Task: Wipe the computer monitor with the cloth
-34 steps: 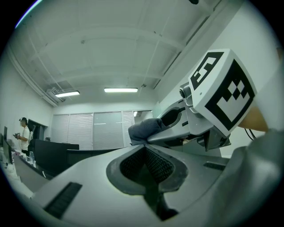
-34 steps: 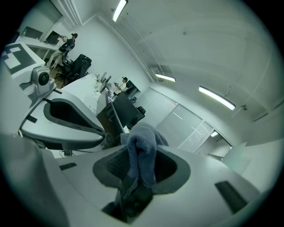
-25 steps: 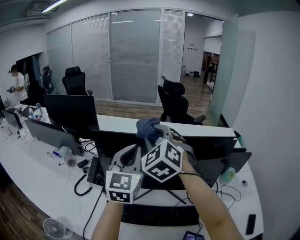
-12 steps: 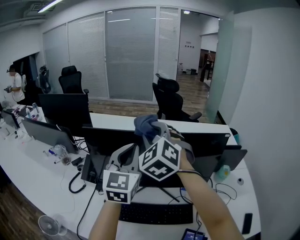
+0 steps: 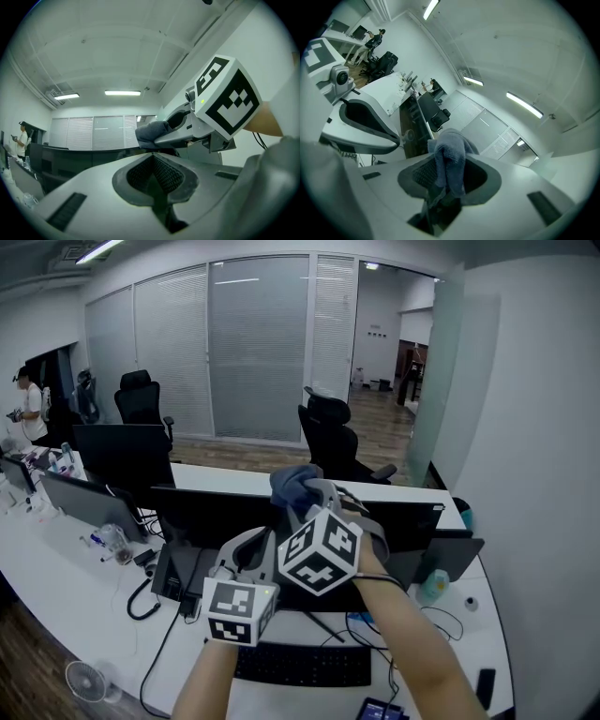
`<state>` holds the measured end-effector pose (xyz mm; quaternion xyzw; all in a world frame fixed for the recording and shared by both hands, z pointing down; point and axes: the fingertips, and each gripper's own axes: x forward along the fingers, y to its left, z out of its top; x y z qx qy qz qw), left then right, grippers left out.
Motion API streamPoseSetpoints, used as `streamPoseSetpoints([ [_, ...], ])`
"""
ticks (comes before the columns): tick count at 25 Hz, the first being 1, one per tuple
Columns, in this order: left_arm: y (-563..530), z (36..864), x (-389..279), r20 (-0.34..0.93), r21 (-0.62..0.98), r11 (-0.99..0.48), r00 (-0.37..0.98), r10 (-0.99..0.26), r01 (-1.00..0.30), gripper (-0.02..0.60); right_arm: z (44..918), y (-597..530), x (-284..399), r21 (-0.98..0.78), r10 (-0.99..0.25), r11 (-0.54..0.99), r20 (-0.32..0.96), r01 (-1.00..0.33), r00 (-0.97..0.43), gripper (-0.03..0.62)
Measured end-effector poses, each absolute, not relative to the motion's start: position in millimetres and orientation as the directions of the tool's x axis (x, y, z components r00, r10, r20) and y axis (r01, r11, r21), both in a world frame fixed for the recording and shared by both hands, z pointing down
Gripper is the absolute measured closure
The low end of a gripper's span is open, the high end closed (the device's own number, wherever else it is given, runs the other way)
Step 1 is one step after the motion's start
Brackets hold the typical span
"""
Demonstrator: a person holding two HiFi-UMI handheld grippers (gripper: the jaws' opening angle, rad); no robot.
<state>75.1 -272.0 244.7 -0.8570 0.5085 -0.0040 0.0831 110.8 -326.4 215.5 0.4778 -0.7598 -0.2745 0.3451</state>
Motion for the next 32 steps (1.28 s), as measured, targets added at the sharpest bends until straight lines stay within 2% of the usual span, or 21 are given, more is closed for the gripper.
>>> streamPoseSetpoints([
  [32,-261,253,172,-0.062,-0.151,-0.523,0.536,-0.842,-0.839,0.574,214,-316,209,0.745,-0.925,0.375,0.265,-0.552,-0.272,0.457],
])
